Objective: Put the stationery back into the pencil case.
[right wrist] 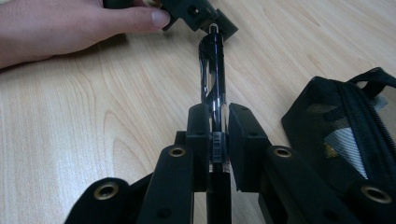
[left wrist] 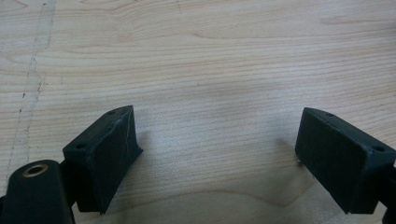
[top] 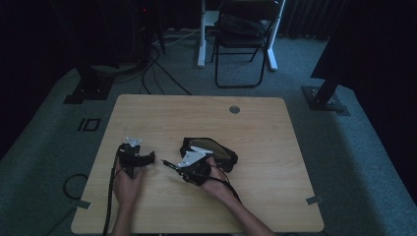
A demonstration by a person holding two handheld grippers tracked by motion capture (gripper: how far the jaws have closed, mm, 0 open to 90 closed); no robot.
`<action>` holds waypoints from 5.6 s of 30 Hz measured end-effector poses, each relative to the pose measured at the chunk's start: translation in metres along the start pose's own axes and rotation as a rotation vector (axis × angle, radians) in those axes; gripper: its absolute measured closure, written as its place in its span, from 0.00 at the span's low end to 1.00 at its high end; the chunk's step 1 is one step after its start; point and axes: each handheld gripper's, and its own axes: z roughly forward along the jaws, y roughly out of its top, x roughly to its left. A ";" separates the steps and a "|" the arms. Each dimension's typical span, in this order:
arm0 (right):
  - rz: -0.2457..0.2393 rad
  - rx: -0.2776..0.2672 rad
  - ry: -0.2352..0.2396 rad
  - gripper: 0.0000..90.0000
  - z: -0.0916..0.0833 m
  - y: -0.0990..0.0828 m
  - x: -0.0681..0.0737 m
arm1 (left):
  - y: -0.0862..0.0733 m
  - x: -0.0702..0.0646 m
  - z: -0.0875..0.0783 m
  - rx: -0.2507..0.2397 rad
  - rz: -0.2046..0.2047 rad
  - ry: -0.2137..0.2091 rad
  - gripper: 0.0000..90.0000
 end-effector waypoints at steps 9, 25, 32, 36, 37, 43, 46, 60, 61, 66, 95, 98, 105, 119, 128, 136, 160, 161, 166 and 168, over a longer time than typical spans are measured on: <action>0.000 -0.016 -0.012 0.89 -0.007 0.002 -0.003 | 0.000 0.000 0.000 0.000 0.000 0.000 0.15; 0.007 -0.037 -0.027 0.89 -0.017 0.004 -0.008 | 0.000 0.000 0.000 0.000 0.001 0.001 0.15; 0.011 -0.046 -0.035 0.89 -0.021 0.005 -0.010 | 0.000 0.000 0.000 0.000 0.000 0.000 0.15; 0.010 -0.048 -0.041 0.89 -0.023 0.005 -0.010 | 0.000 0.000 0.000 0.000 0.000 0.001 0.15; 0.010 -0.049 -0.043 0.89 -0.024 0.005 -0.011 | 0.000 0.000 0.000 0.000 0.000 0.000 0.15; 0.017 -0.054 -0.049 0.89 -0.028 0.005 -0.012 | 0.000 0.000 0.000 0.001 0.001 0.000 0.15; 0.020 -0.056 -0.052 0.89 -0.029 0.005 -0.013 | 0.000 0.000 0.000 0.001 0.001 0.000 0.15; 0.029 -0.070 -0.068 0.89 -0.035 0.005 -0.019 | 0.000 0.000 0.000 0.001 0.001 0.000 0.15; 0.030 -0.070 -0.069 0.89 -0.036 0.005 -0.020 | 0.000 0.000 0.000 0.001 0.001 0.000 0.15; 0.037 -0.075 -0.074 0.89 -0.038 0.004 -0.022 | 0.000 0.000 0.000 0.001 0.000 0.000 0.15; 0.056 -0.078 -0.111 0.89 -0.049 0.000 -0.038 | 0.000 0.000 0.000 0.001 0.001 0.000 0.15; 0.058 -0.081 -0.117 0.89 -0.050 0.000 -0.041 | 0.000 0.000 0.000 0.001 0.001 0.000 0.15; 0.068 -0.081 -0.127 0.89 -0.053 -0.001 -0.046 | 0.000 0.000 0.000 0.001 0.001 0.000 0.15; 0.079 -0.087 -0.142 0.89 -0.058 -0.003 -0.057 | 0.000 0.000 0.000 0.001 0.001 0.000 0.15; 0.082 -0.084 -0.146 0.89 -0.060 -0.005 -0.063 | 0.000 0.000 0.000 0.001 0.001 0.000 0.15; 0.091 -0.081 -0.141 0.89 -0.060 -0.009 -0.068 | 0.000 0.000 0.000 0.001 0.001 0.000 0.15; 0.108 -0.081 -0.124 0.89 -0.059 -0.017 -0.082 | 0.000 0.000 0.000 0.000 0.000 0.000 0.15; 0.108 -0.080 -0.124 0.89 -0.058 -0.017 -0.082 | 0.000 0.000 0.000 0.000 0.000 0.000 0.15; 0.110 -0.073 -0.127 0.89 -0.057 -0.019 -0.085 | 0.000 0.000 0.000 0.001 0.001 0.000 0.15; 0.113 -0.068 -0.127 0.89 -0.055 -0.020 -0.086 | 0.000 0.000 0.000 0.001 0.001 0.000 0.15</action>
